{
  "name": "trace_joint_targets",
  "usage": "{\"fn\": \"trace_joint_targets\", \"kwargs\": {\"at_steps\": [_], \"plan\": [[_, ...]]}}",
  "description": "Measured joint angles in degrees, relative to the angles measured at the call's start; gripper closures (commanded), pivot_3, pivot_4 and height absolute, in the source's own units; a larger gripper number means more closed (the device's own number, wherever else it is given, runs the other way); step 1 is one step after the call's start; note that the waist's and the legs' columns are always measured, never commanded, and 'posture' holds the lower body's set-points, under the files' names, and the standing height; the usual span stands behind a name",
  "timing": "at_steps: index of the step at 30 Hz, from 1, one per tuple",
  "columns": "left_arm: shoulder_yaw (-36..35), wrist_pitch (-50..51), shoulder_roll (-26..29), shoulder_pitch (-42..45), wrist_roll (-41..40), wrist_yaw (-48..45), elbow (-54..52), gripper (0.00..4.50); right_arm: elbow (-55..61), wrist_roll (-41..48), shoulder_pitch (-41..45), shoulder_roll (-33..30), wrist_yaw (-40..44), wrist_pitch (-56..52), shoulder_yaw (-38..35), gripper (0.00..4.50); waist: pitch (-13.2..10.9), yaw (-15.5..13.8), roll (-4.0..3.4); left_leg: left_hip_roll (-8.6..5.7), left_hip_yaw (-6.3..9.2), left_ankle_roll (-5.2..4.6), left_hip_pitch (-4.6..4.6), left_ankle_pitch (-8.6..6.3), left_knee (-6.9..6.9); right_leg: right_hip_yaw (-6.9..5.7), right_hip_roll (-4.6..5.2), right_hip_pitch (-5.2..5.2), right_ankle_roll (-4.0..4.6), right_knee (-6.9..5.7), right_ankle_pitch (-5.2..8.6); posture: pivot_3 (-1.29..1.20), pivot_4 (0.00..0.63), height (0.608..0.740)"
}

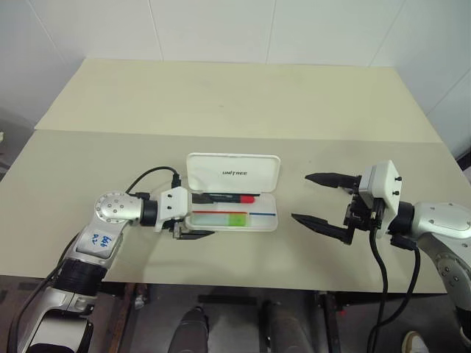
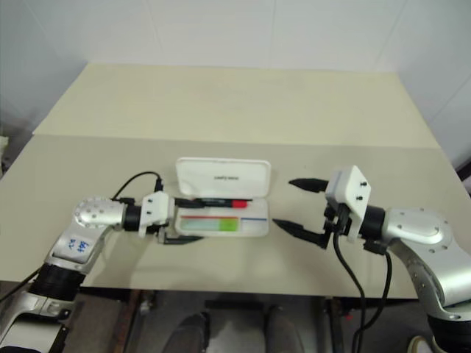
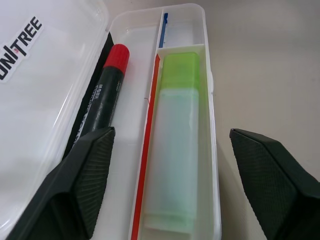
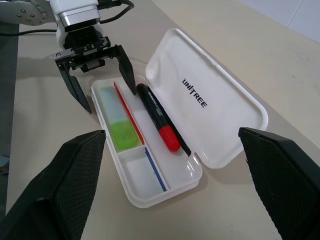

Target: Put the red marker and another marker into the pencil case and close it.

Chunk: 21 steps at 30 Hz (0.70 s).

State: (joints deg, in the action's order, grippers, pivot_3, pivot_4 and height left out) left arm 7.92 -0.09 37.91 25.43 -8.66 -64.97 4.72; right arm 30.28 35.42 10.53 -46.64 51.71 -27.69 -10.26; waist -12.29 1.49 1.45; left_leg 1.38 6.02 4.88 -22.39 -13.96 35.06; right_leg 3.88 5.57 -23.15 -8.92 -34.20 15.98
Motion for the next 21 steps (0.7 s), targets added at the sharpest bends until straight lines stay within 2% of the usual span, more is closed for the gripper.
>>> {"fn": "trace_joint_targets", "kwargs": {"at_steps": [5,8,14,21], "plan": [[-0.05,0.14,0.00,-0.12,-0.60,-0.22,-0.77,0.81,-0.02,0.00,0.00,0.00,0.00,0.00,0.01,0.00,0.00,0.04,0.00,0.00,0.00,0.00,0.00,0.00,0.00,0.00,0.00,0.00,0.00,-0.01,0.00,0.00,0.150,0.740],[-1.76,2.42,-0.07,-1.35,-4.77,-0.57,-3.25,0.81,-1.42,0.57,0.12,0.82,-1.24,-1.14,-0.18,0.00,0.01,0.09,0.01,0.01,0.00,0.00,0.00,0.00,0.00,0.00,0.00,0.00,0.00,-0.01,0.00,0.00,0.150,0.740],[-7.53,12.61,1.68,-3.82,-16.01,-2.08,-11.40,0.81,-9.71,-0.45,-0.23,1.60,-3.64,-2.76,-2.22,0.00,0.00,0.07,0.01,0.01,0.00,0.00,0.02,0.00,0.00,0.01,-0.01,0.00,0.01,-0.07,0.00,0.00,0.150,0.740],[-11.31,19.52,4.49,-4.44,-21.02,-1.74,-16.54,0.81,-24.74,-7.81,0.51,0.56,-3.86,0.23,-2.15,0.00,0.00,0.11,0.01,0.01,-0.02,0.00,0.04,0.00,0.02,0.04,-0.01,0.01,0.26,-0.04,0.13,0.00,0.150,0.740]]}}
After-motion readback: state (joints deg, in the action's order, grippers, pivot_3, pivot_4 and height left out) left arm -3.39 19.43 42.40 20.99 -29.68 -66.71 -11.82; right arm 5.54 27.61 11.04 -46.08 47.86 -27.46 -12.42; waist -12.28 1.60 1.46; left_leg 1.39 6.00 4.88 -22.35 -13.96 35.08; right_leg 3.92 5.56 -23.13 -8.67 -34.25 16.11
